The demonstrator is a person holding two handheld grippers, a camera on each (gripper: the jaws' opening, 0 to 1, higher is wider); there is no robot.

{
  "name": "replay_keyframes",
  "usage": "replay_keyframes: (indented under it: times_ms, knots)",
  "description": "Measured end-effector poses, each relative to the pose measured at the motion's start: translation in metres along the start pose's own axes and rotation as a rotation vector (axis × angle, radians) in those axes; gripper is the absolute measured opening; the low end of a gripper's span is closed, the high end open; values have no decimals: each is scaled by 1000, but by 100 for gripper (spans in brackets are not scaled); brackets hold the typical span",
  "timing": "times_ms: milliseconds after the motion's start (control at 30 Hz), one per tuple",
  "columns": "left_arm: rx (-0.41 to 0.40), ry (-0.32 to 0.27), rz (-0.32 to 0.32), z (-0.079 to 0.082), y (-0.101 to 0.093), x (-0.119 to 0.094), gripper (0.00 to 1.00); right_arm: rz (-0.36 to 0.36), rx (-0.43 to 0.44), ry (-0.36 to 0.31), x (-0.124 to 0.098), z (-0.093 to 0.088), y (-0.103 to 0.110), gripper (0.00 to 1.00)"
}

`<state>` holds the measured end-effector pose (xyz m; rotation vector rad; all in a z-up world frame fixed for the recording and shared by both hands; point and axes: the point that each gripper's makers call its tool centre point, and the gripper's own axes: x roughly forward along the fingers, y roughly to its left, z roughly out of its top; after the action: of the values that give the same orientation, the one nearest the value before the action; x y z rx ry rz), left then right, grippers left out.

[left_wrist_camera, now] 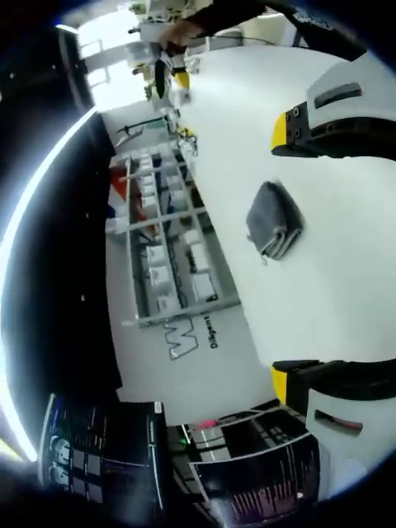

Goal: Open the folded towel by lifting each exposed corner and separating the folded layers until the towel lies flat within the target outline without major curled edges

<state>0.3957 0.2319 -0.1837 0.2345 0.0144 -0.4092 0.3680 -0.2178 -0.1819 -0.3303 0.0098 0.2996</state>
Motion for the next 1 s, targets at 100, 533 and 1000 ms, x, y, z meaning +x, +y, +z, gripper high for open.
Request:
replay_keyframes:
  times_ms: [100, 533, 1000]
  knots:
    - [9, 5, -36, 6, -5, 6, 100, 20, -16, -3, 3, 11, 1, 100]
    - [65, -11, -57, 39, -13, 18, 100, 22, -46, -35, 13, 37, -6, 100]
    - [53, -16, -72, 51, -10, 49, 100, 54, -39, -32, 42, 46, -4, 100]
